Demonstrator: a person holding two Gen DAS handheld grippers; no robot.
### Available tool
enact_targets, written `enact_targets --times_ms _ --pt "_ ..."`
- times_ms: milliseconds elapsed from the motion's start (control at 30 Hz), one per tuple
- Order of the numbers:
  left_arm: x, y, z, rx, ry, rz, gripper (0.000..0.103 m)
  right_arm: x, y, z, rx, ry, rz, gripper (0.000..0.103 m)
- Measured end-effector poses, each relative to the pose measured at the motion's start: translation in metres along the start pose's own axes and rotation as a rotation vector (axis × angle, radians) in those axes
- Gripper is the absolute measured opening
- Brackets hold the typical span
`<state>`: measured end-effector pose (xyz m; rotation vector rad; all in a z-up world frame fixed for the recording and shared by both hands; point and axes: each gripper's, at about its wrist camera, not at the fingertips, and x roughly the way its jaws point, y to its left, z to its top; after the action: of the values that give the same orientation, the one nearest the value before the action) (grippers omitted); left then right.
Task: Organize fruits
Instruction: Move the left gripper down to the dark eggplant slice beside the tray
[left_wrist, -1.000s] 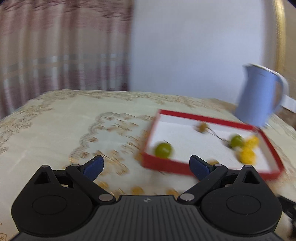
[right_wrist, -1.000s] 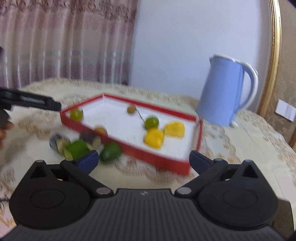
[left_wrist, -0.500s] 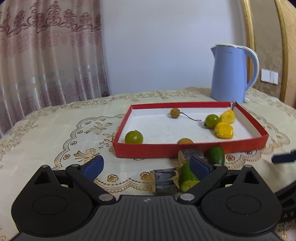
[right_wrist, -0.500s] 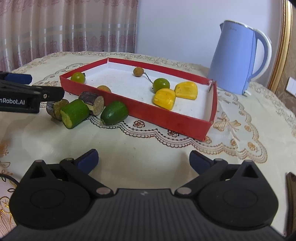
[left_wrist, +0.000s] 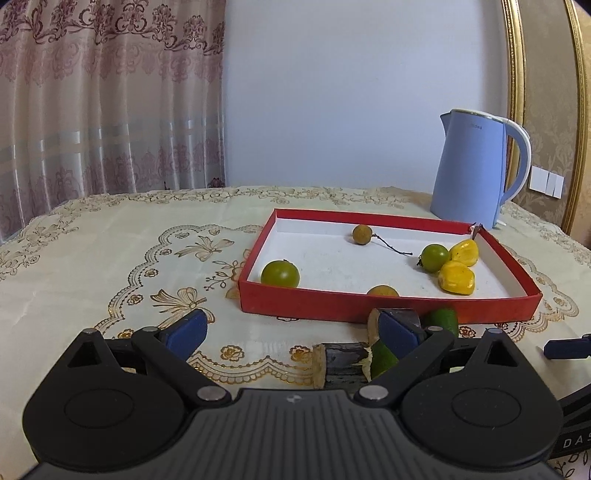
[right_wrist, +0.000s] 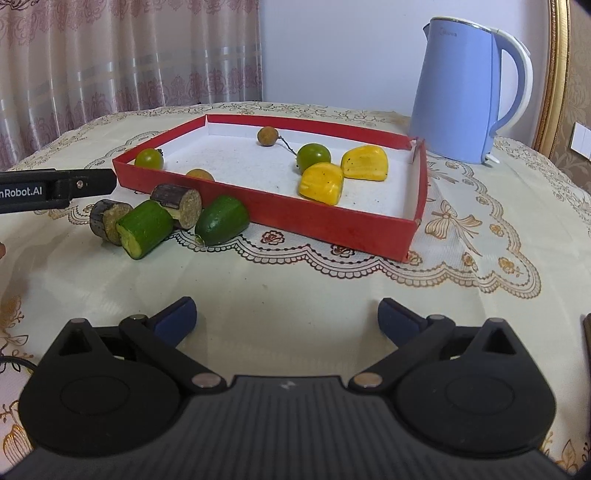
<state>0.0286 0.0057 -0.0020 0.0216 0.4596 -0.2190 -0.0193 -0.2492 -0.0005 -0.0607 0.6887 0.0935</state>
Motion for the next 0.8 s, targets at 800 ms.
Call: enact_targets --times_ms 800 --pt "0.0042 0.0009 -0.0013 -0.006 0.021 0.027 0.100 -0.0002 -0.0001 0.0003 0.002 0.002 0.000 0.103"
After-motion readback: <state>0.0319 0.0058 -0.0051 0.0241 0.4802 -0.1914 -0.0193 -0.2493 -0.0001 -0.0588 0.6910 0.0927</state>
